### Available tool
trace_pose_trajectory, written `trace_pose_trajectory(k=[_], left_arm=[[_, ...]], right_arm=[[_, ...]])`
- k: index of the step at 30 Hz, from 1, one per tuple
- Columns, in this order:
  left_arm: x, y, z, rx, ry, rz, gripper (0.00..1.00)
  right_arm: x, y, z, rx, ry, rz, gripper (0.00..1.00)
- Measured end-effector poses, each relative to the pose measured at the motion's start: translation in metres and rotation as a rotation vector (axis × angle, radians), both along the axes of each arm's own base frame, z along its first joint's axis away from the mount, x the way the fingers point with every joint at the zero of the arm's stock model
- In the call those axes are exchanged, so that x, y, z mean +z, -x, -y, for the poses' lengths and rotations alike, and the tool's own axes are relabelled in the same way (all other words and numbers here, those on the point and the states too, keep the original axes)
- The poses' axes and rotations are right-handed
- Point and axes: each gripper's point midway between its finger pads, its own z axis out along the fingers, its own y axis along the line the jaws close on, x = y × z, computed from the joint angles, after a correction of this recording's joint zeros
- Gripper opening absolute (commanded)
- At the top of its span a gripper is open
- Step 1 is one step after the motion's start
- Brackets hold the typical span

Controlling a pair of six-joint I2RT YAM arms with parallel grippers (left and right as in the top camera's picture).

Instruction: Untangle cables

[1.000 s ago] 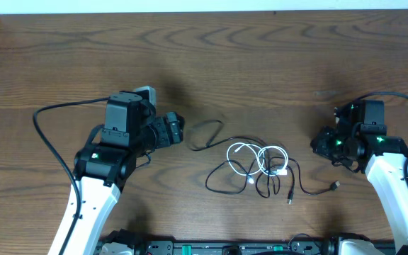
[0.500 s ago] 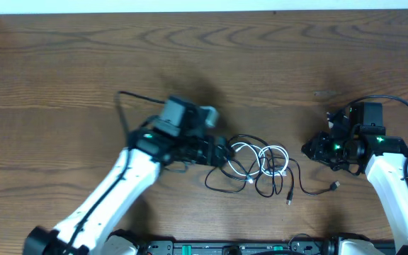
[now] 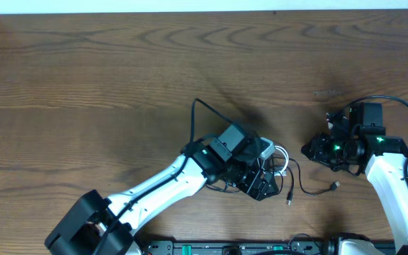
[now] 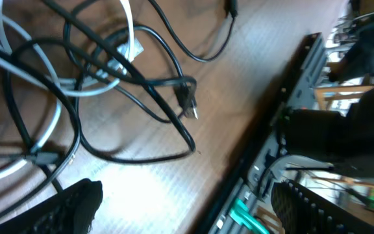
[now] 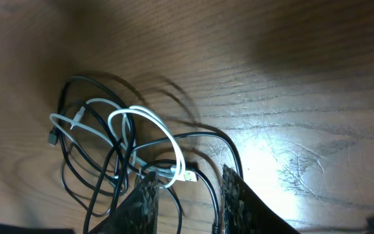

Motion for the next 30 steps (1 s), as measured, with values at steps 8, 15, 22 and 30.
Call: trace_pose_trajectory(k=[8, 15, 22, 30], left_arm=[[-0.013, -0.031, 0.014, 0.131, -0.048, 0.148, 0.82], [-0.023, -0.045, 0.026, 0.276, -0.068, 0.162, 0.68], [-0.048, -0.04, 0.024, 0.325, -0.14, 0.109, 0.11], [-0.027, -0.06, 0.0, 0.383, -0.135, 0.116, 0.08]], right_arm=[[0.0, 0.0, 0.0, 0.0, 0.0, 0.0, 0.28], [0.0, 0.0, 0.0, 0.0, 0.0, 0.0, 0.28], [0.0, 0.0, 0.0, 0.0, 0.0, 0.0, 0.28], [0.003, 0.0, -0.007, 0.019, -0.038, 0.007, 0.33]])
